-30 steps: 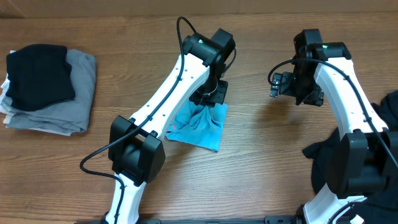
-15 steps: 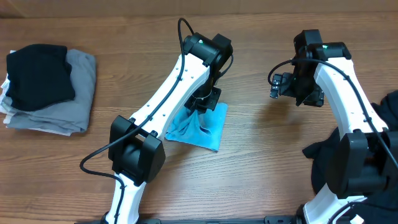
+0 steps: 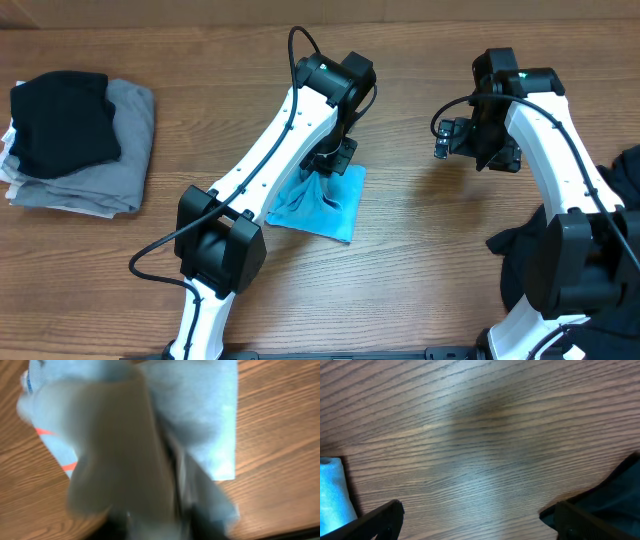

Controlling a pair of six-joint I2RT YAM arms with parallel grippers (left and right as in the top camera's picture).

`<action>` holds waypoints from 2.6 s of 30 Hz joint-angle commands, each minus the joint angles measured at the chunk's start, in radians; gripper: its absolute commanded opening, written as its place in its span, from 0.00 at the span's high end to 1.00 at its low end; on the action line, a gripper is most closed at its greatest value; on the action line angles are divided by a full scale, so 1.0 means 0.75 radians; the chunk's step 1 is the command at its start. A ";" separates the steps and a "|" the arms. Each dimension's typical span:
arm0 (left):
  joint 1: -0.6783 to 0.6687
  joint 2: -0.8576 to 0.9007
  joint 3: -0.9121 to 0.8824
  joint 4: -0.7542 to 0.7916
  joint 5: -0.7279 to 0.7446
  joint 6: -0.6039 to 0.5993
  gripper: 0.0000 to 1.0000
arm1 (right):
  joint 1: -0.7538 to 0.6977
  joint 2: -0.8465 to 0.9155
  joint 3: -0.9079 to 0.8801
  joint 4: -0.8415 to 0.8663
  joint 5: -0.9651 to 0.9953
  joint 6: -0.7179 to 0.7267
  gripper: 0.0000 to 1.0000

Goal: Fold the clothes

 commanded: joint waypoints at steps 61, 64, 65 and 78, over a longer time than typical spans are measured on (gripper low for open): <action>0.567 0.064 -0.478 0.450 0.359 -0.131 0.27 | 0.648 0.141 -0.232 0.643 0.303 0.245 0.72; 0.567 0.064 -0.478 0.450 0.359 -0.131 0.27 | 0.610 0.138 -0.232 0.568 0.303 0.245 0.62; 0.567 0.064 -0.478 0.451 0.359 -0.131 0.27 | 0.590 0.134 -0.232 0.534 0.303 0.245 0.62; 0.567 0.064 -0.478 0.450 0.359 -0.131 0.27 | 0.483 -0.023 -0.155 0.375 -0.142 0.155 0.53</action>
